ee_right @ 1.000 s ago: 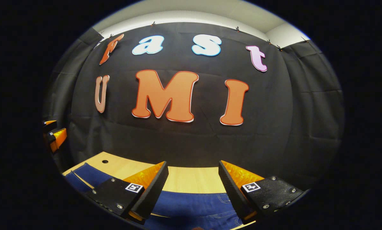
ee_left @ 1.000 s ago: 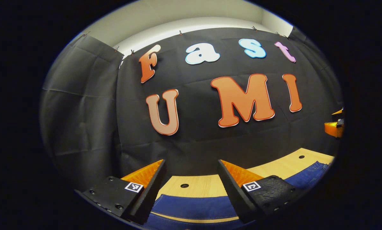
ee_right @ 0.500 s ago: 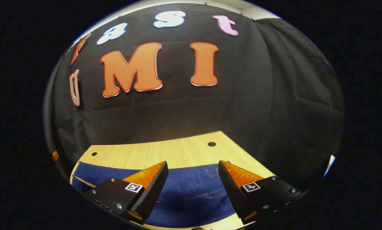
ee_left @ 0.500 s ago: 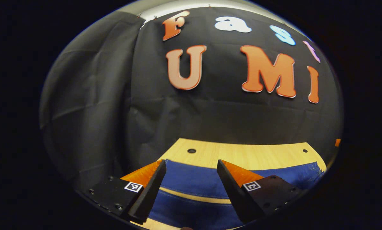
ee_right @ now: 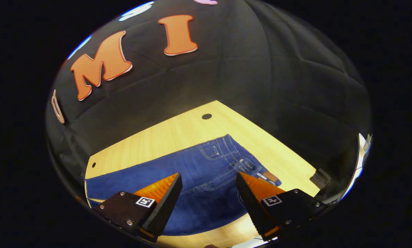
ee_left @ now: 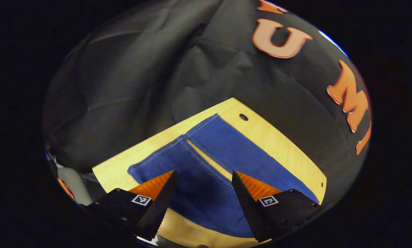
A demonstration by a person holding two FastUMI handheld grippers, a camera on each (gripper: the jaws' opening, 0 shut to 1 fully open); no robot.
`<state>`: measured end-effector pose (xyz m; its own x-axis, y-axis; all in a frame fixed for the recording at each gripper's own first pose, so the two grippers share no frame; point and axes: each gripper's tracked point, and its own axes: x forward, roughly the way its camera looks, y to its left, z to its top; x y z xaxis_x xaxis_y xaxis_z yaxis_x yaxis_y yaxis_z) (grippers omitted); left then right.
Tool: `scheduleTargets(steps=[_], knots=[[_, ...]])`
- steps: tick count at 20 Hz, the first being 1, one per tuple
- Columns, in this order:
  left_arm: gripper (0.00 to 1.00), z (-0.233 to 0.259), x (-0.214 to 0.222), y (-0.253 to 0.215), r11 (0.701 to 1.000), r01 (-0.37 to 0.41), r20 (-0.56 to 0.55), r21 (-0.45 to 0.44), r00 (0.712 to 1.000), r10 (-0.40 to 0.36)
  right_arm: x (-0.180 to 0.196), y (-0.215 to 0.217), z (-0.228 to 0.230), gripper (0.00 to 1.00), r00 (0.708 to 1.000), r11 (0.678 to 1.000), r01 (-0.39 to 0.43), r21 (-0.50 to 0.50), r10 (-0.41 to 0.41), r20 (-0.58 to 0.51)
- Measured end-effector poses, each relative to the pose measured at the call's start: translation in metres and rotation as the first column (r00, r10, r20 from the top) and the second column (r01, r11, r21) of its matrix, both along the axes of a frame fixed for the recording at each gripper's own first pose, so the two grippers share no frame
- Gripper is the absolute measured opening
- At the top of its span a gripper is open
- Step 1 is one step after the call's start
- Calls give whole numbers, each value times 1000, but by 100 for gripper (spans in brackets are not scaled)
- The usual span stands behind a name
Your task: Grasp the waist and the cuffs of the jeans and fold them to make the two legs overlap; first hold the waist and fold one-third of the jeans toward the cuffs, then hold the cuffs and fold the remaining one-third in the same direction to finish folding.
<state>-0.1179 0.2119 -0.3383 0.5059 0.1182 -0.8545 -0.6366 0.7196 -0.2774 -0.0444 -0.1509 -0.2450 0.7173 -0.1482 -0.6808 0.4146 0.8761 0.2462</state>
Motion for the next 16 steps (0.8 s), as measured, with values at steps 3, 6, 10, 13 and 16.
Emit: scheduleTargets(steps=[3,6,10,13,16], knots=[[97,-31,-6,17,992,-101,-51,-77,994,98,-7,-6,-21,98,997,997,27,75,-22,-70],[97,-43,-19,28,964,-203,-101,-170,977,188,-13,-10,-39,99,991,988,59,143,-40,-129],[97,-54,-44,36,913,-313,-165,-261,947,277,-23,-13,-57,99,980,968,111,226,-68,-187],[97,-67,-55,39,879,-361,-183,-312,930,317,-29,-14,-69,99,973,950,141,280,-81,-215],[97,-70,-51,43,859,-362,-142,-363,932,333,-37,-15,-82,99,965,932,173,318,-96,-245]])
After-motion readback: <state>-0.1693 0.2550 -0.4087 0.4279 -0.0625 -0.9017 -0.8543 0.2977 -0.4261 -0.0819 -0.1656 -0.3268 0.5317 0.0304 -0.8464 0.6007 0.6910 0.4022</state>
